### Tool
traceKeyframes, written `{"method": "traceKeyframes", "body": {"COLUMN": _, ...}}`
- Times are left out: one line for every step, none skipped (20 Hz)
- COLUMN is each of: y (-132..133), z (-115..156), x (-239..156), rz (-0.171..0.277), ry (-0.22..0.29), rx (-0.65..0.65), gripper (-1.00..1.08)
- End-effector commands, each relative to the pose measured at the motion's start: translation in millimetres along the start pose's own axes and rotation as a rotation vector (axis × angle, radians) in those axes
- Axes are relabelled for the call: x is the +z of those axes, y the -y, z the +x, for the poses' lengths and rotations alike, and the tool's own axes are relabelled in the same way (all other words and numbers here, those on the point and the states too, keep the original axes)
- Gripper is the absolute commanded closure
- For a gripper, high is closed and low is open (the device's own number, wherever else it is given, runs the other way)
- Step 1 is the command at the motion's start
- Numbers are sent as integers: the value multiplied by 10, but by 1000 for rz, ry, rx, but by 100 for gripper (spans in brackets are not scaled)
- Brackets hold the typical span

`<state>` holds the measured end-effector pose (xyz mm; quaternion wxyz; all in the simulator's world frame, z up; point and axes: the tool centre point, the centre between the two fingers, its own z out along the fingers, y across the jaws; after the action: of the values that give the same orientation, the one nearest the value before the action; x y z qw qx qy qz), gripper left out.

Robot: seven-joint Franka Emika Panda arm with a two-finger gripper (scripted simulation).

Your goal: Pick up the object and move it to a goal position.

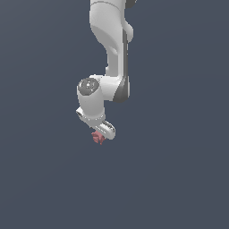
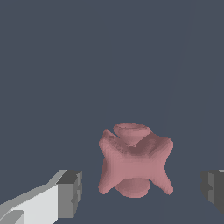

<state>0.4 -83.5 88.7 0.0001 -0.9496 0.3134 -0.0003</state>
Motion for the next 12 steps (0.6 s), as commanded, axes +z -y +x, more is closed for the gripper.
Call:
{"method": "traceKeyframes", "body": {"y": -4, "z": -4, "x": 66, "rz": -1, "ry": 1, "rx": 1, "gripper": -92}}
{"method": "traceKeyframes", "body": {"y": -5, "z": -5, "x": 108, "rz": -1, "ry": 1, "rx": 1, "gripper": -92}}
{"method": "traceKeyframes", "body": {"y": -6, "z": -6, "x": 157, "rz": -1, "ry": 1, "rx": 2, "gripper": -92}}
{"method": "traceKeyframes", "body": {"y": -8, "z": -7, "x": 213, "rz": -1, "ry": 1, "rx": 3, "gripper": -92}}
{"method": "traceKeyframes", "body": {"y": -10, "z": -9, "x": 272, "rz": -1, "ry": 1, "rx": 3, "gripper": -92}}
{"method": "traceKeyframes", "body": {"y": -11, "z": -10, "x": 325, "rz": -1, "ry": 1, "rx": 4, "gripper": -92}}
{"method": "traceKeyframes", "body": {"y": -12, "z": -11, "x": 370, "rz": -1, "ry": 1, "rx": 5, "gripper": -92}}
{"method": "traceKeyframes", "body": {"y": -13, "z": -10, "x": 407, "rz": -1, "ry": 1, "rx": 5, "gripper": -92}}
{"method": "traceKeyframes", "body": {"y": -10, "z": -10, "x": 436, "rz": -1, "ry": 1, "rx": 5, "gripper": -92}}
{"method": "traceKeyframes", "body": {"y": -11, "z": -7, "x": 457, "rz": 0, "ry": 1, "rx": 6, "gripper": -92}}
{"method": "traceKeyframes", "body": {"y": -9, "z": -5, "x": 470, "rz": 0, "ry": 1, "rx": 6, "gripper": -92}}
{"method": "traceKeyframes", "body": {"y": -7, "z": -2, "x": 477, "rz": 0, "ry": 1, "rx": 6, "gripper": -92}}
